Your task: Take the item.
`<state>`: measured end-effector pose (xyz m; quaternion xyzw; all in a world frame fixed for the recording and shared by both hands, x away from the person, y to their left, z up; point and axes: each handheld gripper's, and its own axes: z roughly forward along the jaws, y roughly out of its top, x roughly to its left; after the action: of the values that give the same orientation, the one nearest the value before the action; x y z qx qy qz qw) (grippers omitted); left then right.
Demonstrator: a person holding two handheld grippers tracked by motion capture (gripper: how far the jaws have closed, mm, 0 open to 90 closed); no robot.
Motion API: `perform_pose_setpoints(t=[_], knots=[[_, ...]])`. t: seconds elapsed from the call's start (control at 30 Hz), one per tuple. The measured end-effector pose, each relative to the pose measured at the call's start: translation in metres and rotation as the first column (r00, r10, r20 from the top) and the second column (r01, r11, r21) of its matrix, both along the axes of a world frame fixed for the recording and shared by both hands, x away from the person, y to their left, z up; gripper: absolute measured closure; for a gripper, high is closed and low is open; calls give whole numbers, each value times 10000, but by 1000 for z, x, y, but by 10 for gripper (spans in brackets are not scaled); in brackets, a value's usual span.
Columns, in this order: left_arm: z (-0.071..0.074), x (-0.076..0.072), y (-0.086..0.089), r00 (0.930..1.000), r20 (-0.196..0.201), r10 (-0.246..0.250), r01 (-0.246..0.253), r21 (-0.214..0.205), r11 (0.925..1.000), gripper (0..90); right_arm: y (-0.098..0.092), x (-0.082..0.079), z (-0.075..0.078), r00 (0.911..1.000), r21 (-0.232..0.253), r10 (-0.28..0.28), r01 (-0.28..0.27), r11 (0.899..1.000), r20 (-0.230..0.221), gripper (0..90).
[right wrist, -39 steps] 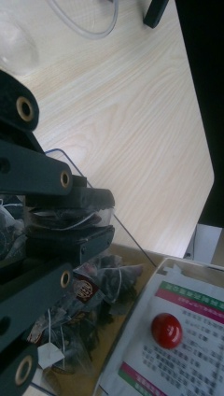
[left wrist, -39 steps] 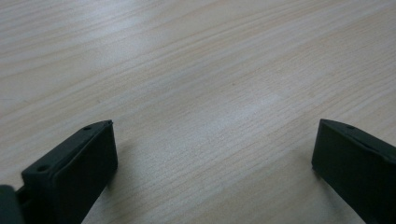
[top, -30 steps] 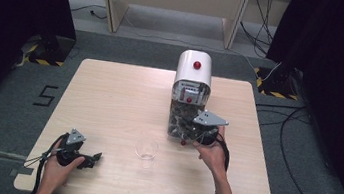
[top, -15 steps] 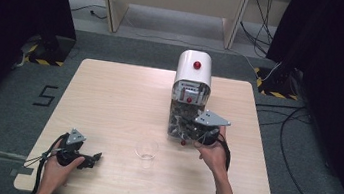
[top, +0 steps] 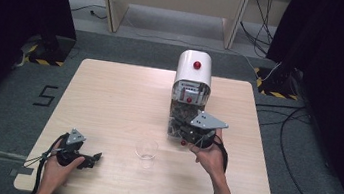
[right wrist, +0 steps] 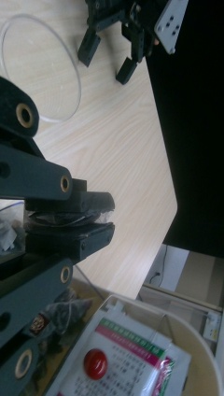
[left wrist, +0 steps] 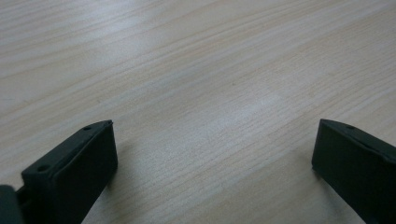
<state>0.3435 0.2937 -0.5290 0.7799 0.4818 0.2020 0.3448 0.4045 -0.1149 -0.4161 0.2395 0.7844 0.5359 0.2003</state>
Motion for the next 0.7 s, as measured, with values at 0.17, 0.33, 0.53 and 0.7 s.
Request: perform_pose_setpoints(t=[0.17,0.33,0.53,0.7], knots=[[0,0,0,10000,1,-2,2,3,10000,0,6,-8,5,9996,25,250,-250,9997,99,836],[0,0,0,10000,1,0,0,2,10000,0,15,-16,8,9966,254,822,-824,9963,70,837],[0,0,0,10000,0,-3,3,5,10000,0,27,-24,7,9905,232,1377,-1376,9902,-28,837],[0,0,0,10000,-9,4,-4,-7,10000,0,34,-29,5,9865,147,1636,-1635,9864,-63,837]])
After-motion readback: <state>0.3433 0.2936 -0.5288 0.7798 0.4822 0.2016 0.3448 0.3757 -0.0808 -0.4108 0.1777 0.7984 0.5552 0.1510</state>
